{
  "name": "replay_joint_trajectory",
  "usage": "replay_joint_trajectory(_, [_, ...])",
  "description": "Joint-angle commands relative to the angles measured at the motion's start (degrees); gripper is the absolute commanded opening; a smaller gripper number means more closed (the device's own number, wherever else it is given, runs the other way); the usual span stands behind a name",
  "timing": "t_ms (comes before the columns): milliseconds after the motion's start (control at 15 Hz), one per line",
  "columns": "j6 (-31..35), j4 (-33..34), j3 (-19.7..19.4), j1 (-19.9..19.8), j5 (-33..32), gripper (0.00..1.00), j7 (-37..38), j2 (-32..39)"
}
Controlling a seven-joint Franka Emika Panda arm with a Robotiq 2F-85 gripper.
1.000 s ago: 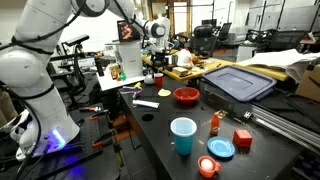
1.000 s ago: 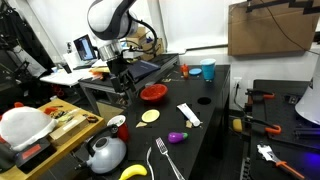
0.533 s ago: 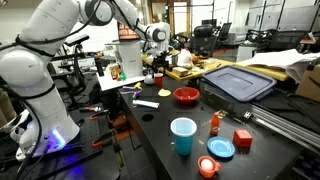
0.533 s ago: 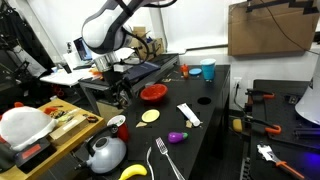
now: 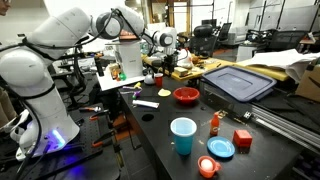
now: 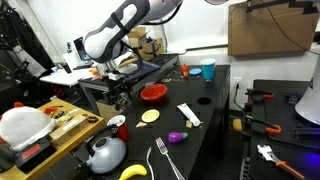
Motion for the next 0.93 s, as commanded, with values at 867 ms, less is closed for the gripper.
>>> replay_joint_trajectory(867, [-8.44,16.09,0.4,2.17,2.21,1.0,9.21,9.29])
